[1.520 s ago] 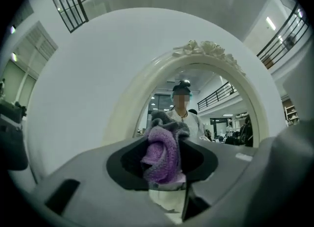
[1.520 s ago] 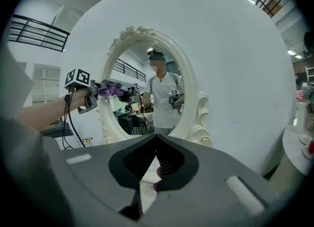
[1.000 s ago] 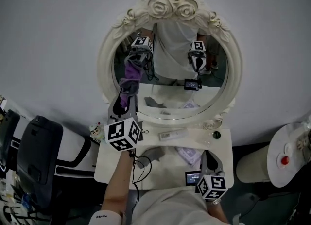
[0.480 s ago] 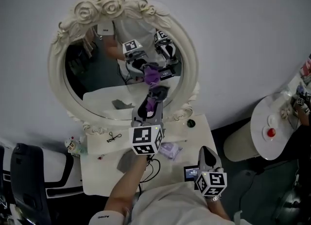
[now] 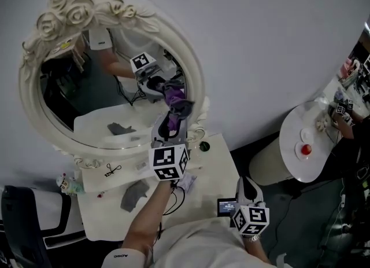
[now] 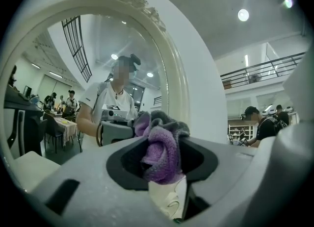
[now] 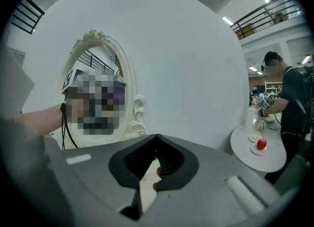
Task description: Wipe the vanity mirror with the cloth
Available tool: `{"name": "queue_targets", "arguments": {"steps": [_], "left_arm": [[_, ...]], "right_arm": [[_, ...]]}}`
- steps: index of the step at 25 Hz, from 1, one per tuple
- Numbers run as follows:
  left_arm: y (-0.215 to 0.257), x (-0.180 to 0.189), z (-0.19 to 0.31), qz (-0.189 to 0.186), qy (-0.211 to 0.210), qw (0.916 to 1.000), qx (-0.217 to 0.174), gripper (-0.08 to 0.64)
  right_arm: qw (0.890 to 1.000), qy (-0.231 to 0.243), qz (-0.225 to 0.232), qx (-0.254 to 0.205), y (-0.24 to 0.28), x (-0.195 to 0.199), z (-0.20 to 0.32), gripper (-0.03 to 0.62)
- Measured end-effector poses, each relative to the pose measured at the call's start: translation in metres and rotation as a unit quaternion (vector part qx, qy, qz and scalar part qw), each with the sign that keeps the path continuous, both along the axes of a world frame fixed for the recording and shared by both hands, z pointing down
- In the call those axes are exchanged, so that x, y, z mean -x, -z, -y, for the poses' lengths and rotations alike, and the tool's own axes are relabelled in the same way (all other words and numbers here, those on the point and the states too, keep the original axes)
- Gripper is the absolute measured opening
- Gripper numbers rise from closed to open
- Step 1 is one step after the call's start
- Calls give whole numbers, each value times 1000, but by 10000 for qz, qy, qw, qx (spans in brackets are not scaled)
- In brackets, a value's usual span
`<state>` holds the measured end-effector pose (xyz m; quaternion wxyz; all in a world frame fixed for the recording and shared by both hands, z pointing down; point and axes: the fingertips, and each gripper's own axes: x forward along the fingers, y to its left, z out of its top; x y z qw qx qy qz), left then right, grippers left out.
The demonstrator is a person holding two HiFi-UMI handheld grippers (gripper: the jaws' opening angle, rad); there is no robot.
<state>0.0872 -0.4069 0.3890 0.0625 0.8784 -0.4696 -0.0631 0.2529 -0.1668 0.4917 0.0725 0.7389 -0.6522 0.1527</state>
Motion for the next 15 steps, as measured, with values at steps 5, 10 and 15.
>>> {"name": "queue_targets", "arguments": {"steps": [5,10,15], "left_arm": [[2,25,3,26,223,9997,27,155],[-3,87,-1,46,708,9974,98,156],[-7,164,-3,102,1278,9916,160,156]], "right_arm": [[9997,241,18,32,1,12,11,8],[9968,796,89,32,-2,55,29,8],[9917,1278,130,64,-3,104,44,8]]}}
